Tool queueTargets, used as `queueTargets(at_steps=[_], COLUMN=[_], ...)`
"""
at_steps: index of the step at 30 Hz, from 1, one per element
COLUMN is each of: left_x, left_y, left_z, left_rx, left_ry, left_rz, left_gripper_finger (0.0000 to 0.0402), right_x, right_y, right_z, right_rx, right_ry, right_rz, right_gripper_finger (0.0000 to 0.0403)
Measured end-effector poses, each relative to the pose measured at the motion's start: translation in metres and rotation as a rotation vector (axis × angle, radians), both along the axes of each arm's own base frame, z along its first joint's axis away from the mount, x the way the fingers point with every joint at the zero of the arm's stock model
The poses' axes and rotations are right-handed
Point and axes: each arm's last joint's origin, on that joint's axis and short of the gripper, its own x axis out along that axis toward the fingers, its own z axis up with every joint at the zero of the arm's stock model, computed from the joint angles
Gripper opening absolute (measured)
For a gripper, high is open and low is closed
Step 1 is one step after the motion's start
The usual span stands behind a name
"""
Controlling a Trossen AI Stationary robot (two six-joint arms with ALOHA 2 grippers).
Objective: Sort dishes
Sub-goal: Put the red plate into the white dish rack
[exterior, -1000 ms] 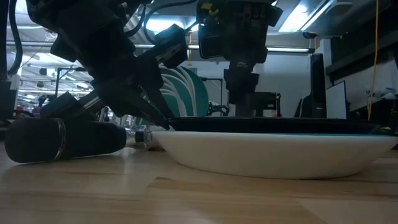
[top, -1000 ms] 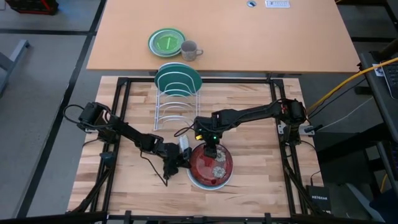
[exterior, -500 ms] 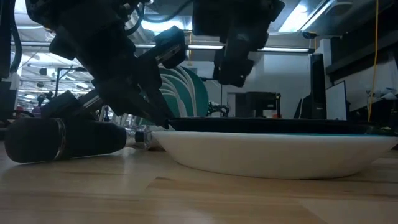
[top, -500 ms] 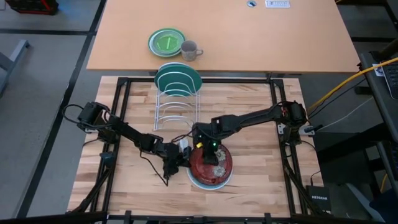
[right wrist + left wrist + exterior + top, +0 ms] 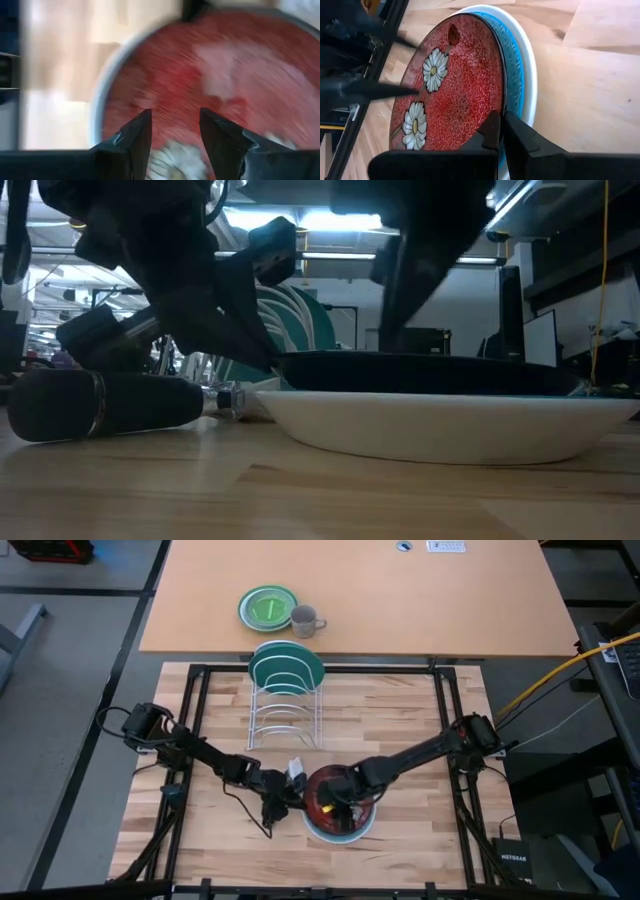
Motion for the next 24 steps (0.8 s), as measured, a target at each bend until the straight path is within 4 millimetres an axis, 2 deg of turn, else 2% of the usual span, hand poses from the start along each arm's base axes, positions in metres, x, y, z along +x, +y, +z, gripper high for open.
queueTargets(at_steps=[5, 13, 17, 24], left_x=[-0.001, -0.001, -0.004, -0.009], left_y=[-0.004, -0.006, -0.014, -0.026], left_z=[0.000, 0.001, 0.001, 0.001], left_rx=[0.017, 0.011, 0.014, 0.058], left_ry=[-0.009, -0.011, -0.012, -0.028], left_rz=[0.005, 0.018, -0.001, 0.018], left_gripper_finger=[0.0001, 0.0001, 0.0001, 0.0001], right_x=[-0.012, -0.022, -0.024, -0.012], right_y=[-0.004, -0.012, -0.025, -0.058], right_z=[-0.005, -0.007, -0.006, -0.006], right_rx=[-0.074, -0.176, -0.214, -0.197], right_ry=[0.120, 0.217, 0.251, 0.224], right_rz=[-0.143, -0.232, -0.277, -0.189], right_gripper_finger=[0.0169, 0.0169, 0.0169, 0.0169])
